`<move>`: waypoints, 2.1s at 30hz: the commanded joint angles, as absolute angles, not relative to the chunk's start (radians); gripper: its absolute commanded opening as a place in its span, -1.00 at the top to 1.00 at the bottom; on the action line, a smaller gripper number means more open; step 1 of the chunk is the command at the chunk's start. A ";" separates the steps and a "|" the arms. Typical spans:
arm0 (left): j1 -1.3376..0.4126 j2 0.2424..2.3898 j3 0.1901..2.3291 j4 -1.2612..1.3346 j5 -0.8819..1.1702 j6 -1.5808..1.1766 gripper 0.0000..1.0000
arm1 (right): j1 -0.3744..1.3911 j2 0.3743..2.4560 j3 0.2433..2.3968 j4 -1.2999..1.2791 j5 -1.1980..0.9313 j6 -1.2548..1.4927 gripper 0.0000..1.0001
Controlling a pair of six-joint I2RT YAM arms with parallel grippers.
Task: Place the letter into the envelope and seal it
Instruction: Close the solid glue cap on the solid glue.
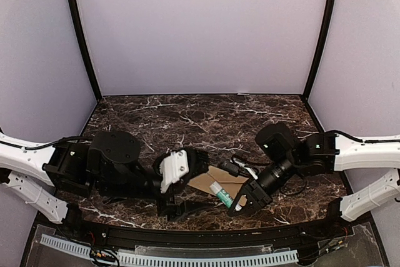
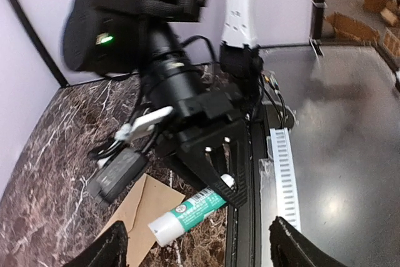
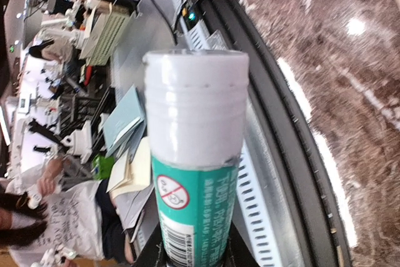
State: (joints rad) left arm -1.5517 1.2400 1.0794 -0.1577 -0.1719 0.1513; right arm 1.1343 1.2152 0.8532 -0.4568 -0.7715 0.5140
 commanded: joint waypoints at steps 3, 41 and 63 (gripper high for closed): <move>-1.383 1.097 0.969 0.107 -0.084 -0.405 -0.60 | 1.142 1.117 0.804 -0.260 -0.376 0.483 1.00; -1.166 1.296 0.969 0.261 0.170 -0.742 0.20 | 1.245 1.159 0.760 0.061 -0.140 0.347 1.00; -1.166 1.338 0.922 0.272 0.242 -0.775 1.00 | 1.241 1.178 0.810 0.018 -0.030 0.403 1.00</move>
